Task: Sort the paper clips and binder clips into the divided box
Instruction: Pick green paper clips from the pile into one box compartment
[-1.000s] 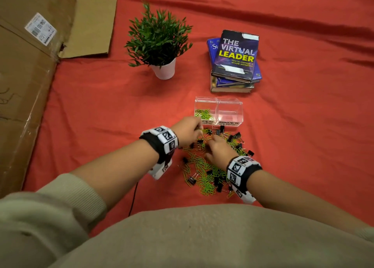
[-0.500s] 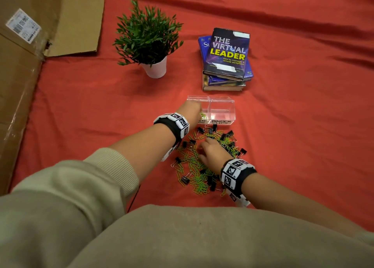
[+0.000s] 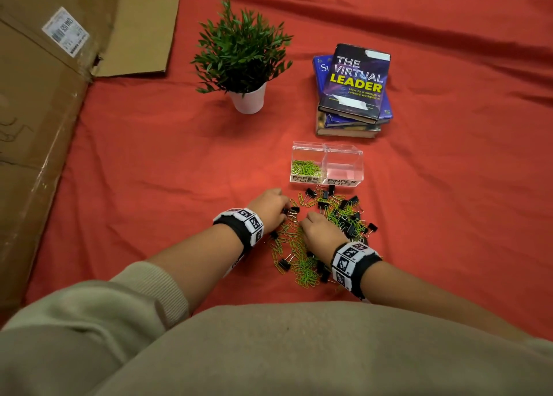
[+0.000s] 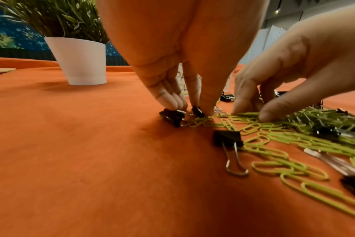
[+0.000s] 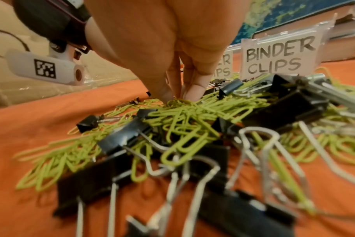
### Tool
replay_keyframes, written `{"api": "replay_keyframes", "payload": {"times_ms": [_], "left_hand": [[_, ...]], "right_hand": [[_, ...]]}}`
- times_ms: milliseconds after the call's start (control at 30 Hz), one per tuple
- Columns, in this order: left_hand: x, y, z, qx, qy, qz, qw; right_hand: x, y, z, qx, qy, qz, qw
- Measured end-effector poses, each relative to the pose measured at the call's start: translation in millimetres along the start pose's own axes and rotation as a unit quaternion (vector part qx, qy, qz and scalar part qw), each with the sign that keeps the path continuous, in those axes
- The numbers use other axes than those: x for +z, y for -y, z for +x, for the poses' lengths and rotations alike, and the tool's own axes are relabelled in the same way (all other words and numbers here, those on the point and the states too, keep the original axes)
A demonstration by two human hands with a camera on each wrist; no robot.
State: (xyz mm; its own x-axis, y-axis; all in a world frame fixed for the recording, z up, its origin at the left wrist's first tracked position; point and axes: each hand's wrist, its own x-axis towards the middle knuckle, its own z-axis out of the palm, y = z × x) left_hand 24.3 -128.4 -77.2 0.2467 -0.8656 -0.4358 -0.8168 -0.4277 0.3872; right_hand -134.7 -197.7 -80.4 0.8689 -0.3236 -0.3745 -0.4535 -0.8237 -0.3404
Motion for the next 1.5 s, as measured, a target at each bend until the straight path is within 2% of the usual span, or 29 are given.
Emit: {"api": "replay_keyframes", "payload": {"times_ms": [200,333,433,500,700,800,900,1033,1133,1267,1367,1500], "left_hand": [[1,2,0,0.002,-0.017,-0.021,1.0],[-3,3,0,-0.049,-0.033,-0.088,0.994],[-7,6,-3,-0.076,-0.054,-0.132,0.987],[-10,9,-4,-0.081,-0.059,-0.154,0.983],[-14,7,-4,-0.108,-0.08,-0.207,0.969],[-16,5,-6,-0.118,-0.093,-0.242,0.959],[-17,8,-6,-0.141,-0.096,-0.272,0.947],[-13,12,-8,-0.154,-0.087,-0.286,0.942],[-7,8,-12,-0.122,-0.054,-0.222,0.966],[4,3,-14,-0.027,-0.03,-0.079,0.996],[8,3,-15,0.0,-0.023,0.021,1.0],[11,3,-20,0.012,-0.013,0.091,0.996]], "right_hand": [[-4,-5,-3,0.018,0.021,0.003,1.0],[-18,-9,0,0.107,0.041,0.121,0.986],[-26,-11,0,0.168,-0.035,0.263,0.949],[-39,-11,1,0.191,-0.06,0.338,0.92],[-91,-15,34,0.2,-0.135,0.401,0.884],[-105,-19,53,0.205,-0.173,0.358,0.894],[-110,-22,67,0.193,-0.17,0.303,0.918],[-105,-14,66,0.14,-0.174,0.202,0.954],[-84,-1,59,0.077,-0.126,0.13,0.98],[-54,12,59,0.092,-0.009,0.037,0.995],[-42,17,61,0.109,0.006,0.007,0.994],[-35,20,63,0.116,0.003,-0.013,0.993]]}}
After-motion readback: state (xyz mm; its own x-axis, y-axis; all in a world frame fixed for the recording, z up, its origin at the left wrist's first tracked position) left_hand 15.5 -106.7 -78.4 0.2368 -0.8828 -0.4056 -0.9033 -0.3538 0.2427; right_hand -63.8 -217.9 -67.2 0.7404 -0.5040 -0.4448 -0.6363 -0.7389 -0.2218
